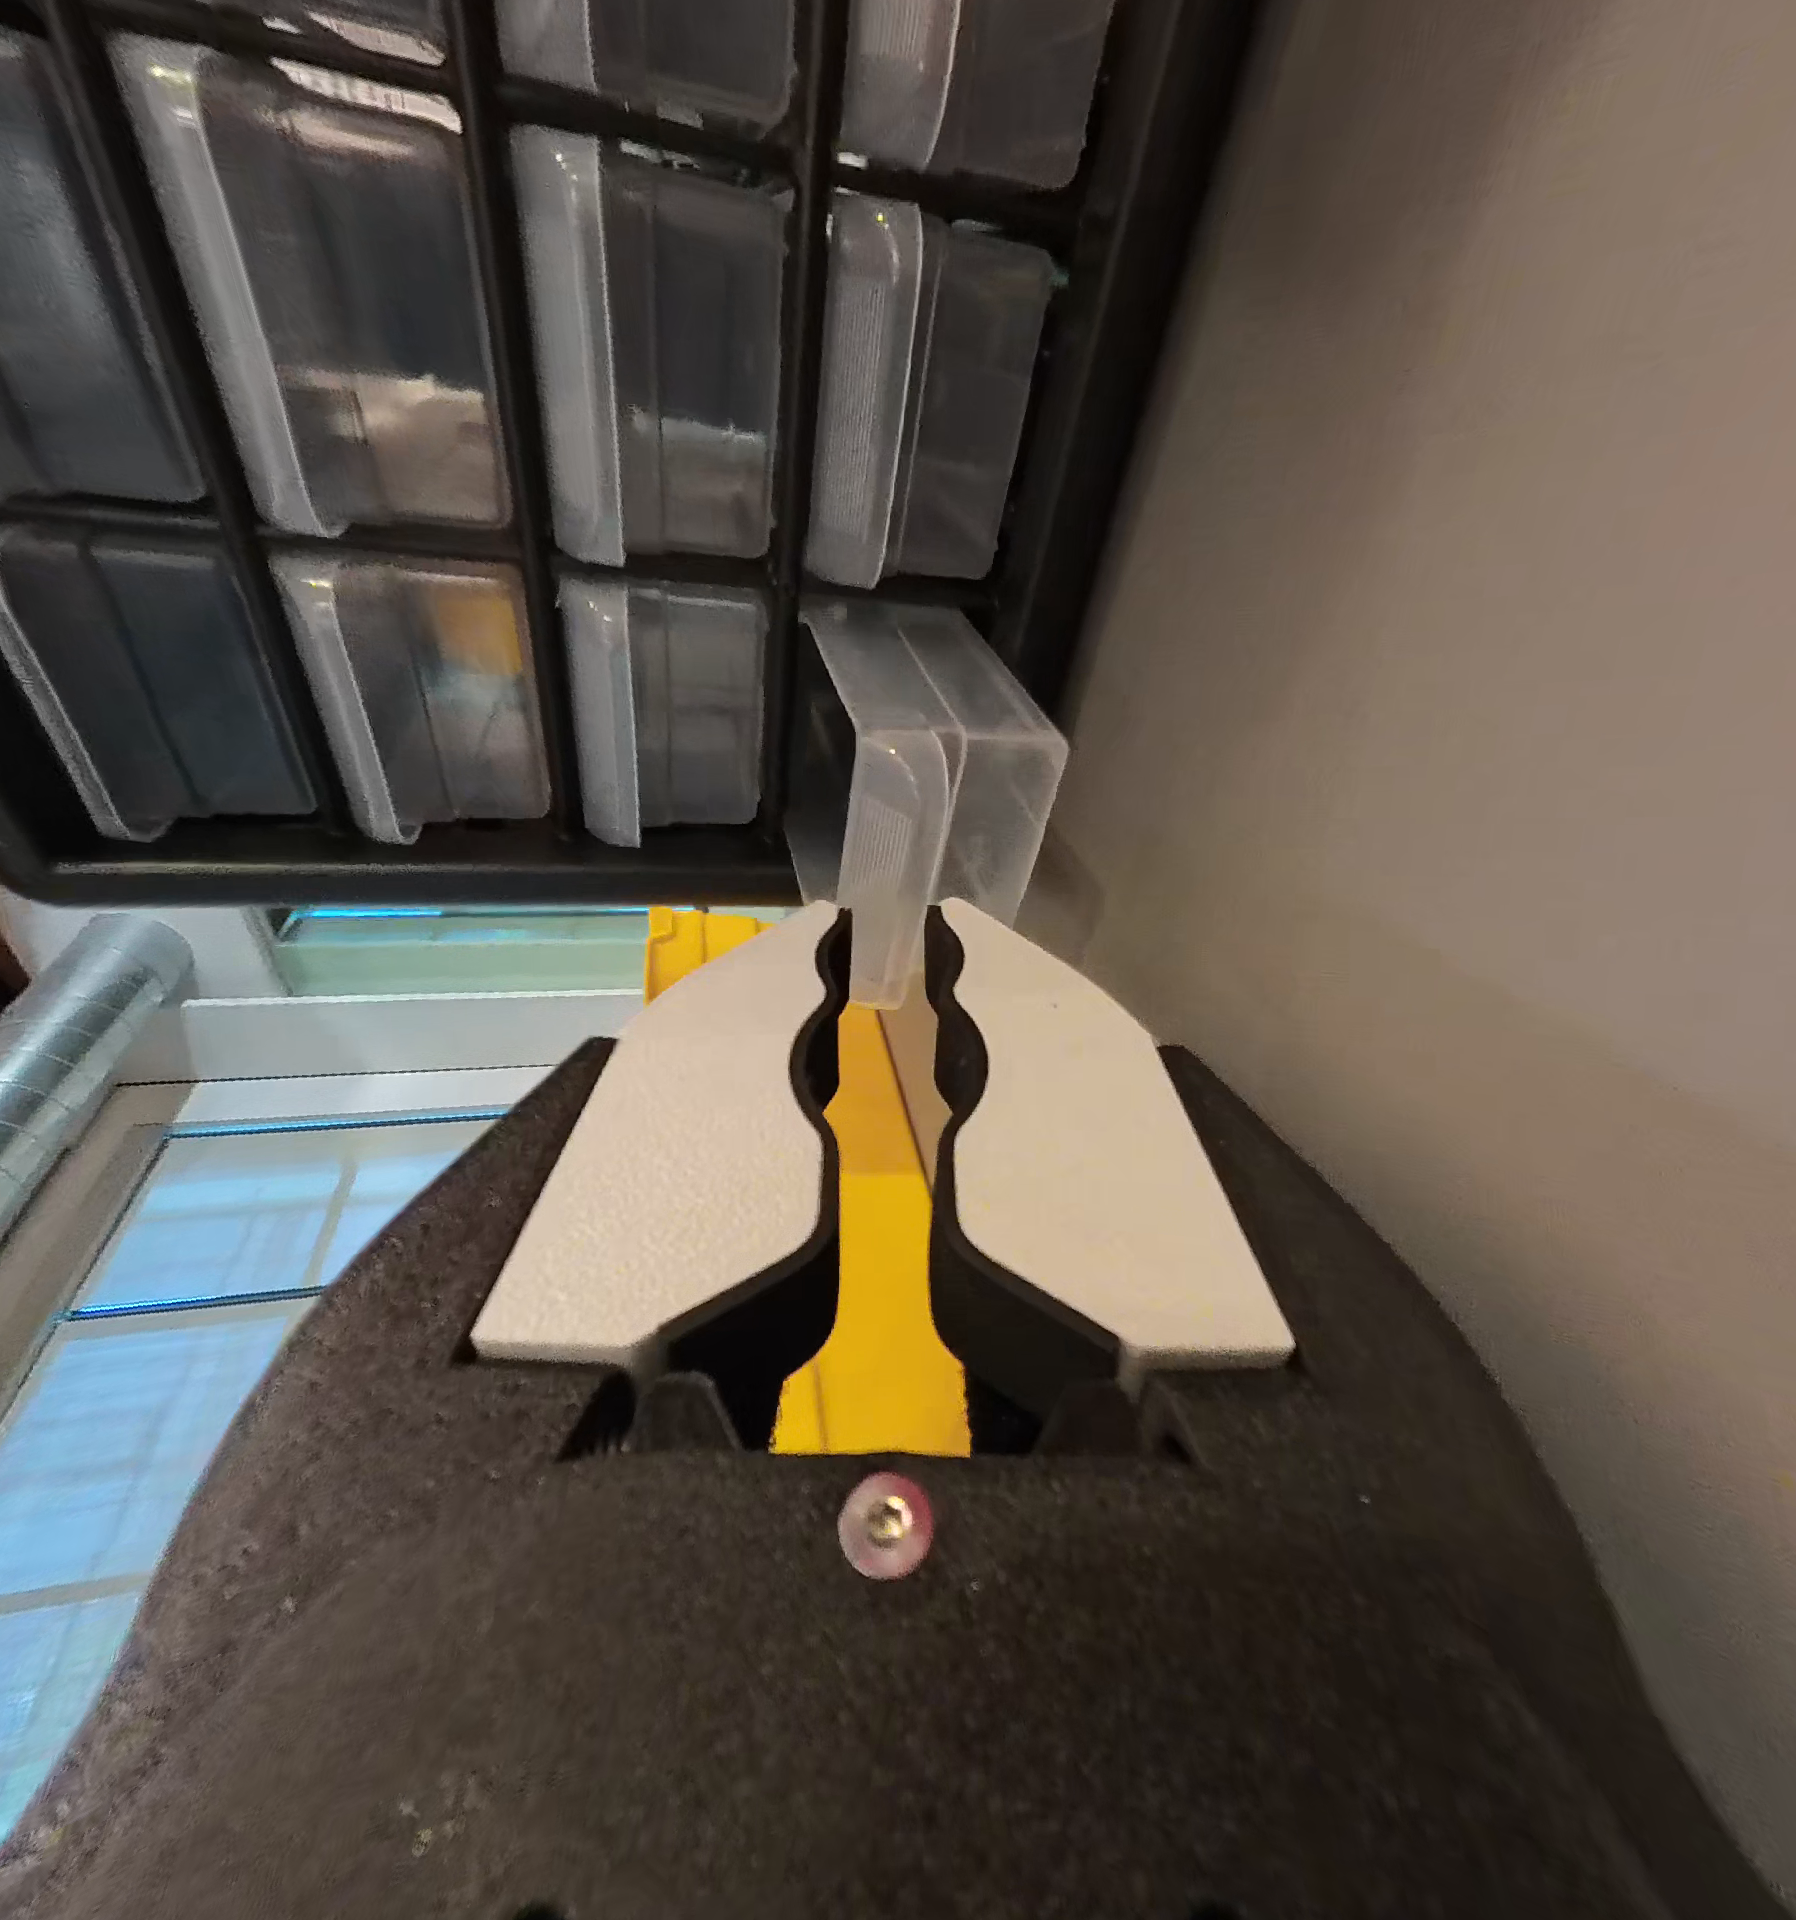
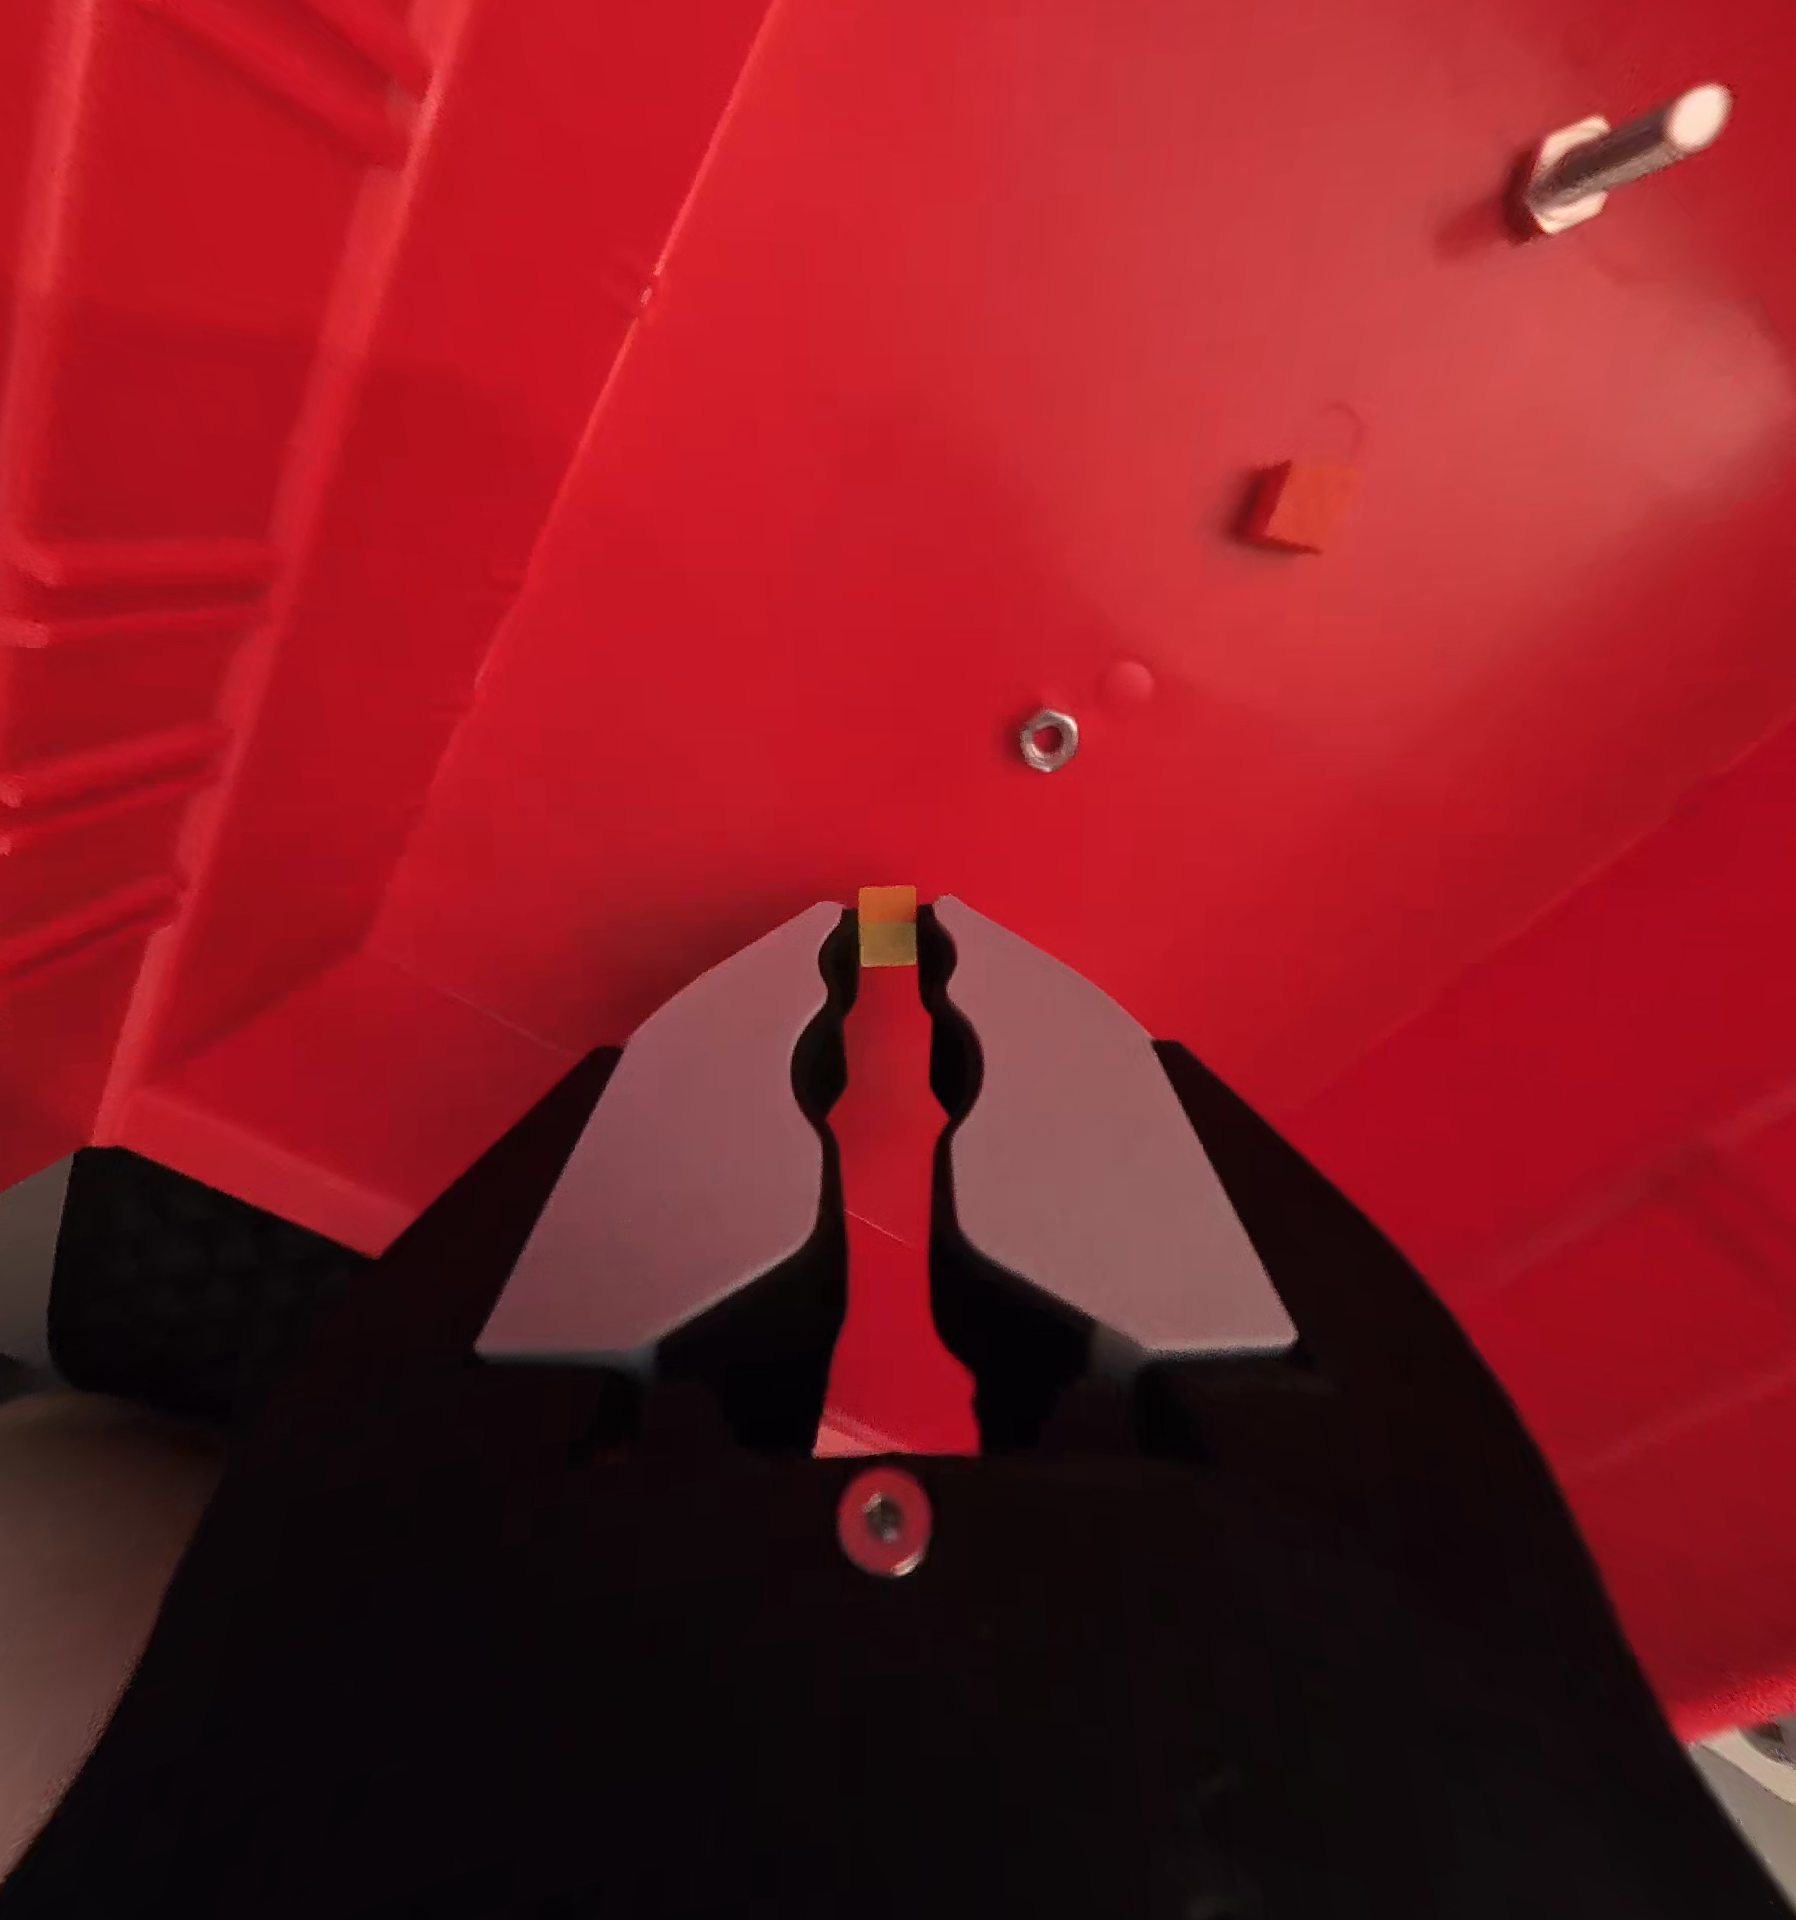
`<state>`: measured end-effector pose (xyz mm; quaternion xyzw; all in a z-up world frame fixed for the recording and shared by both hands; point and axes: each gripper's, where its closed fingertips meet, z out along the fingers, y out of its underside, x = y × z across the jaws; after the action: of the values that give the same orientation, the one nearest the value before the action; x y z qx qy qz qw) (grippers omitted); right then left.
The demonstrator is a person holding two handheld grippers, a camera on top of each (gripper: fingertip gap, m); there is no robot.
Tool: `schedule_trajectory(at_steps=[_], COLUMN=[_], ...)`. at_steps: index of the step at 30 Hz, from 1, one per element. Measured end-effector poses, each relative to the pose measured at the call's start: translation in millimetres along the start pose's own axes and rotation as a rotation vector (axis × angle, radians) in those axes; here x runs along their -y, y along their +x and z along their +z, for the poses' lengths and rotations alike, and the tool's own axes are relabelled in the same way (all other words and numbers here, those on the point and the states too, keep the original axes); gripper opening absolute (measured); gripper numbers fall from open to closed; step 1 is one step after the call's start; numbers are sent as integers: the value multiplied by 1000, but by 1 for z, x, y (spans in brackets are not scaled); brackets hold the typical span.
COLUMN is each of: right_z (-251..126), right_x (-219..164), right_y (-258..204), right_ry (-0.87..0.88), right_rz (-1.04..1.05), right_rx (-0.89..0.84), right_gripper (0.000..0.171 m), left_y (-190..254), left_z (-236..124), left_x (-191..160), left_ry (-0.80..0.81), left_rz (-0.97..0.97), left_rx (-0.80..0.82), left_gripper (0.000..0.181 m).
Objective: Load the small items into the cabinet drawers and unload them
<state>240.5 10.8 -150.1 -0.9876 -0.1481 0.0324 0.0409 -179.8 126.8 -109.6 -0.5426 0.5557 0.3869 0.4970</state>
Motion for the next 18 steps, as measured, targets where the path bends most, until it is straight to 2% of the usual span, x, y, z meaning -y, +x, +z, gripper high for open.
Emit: schedule_trajectory(at_steps=[3,6,8,12,18], right_z=[4,7,6,-9,-55], right_x=[0,-2,-1,5,-2], right_y=[-2,10,12,14,51], right_ry=[-26,-53,-41,96,333], right_rz=[-14,17,45,66,197], right_rx=[-1,-81,-73,-46,-158], right_gripper=[12,13,22,25,24], left_y=[-1,-2,-3,-5,-7], left_z=[5,10,13,18,28], left_x=[1,2,2,3,6], left_ry=[-6,-6,-4,-11,-31], left_rz=[-7,-32,-40,-43,-43], left_rx=[-3,-9,-10,-13,-23], left_gripper=[13,13,13,13,13])
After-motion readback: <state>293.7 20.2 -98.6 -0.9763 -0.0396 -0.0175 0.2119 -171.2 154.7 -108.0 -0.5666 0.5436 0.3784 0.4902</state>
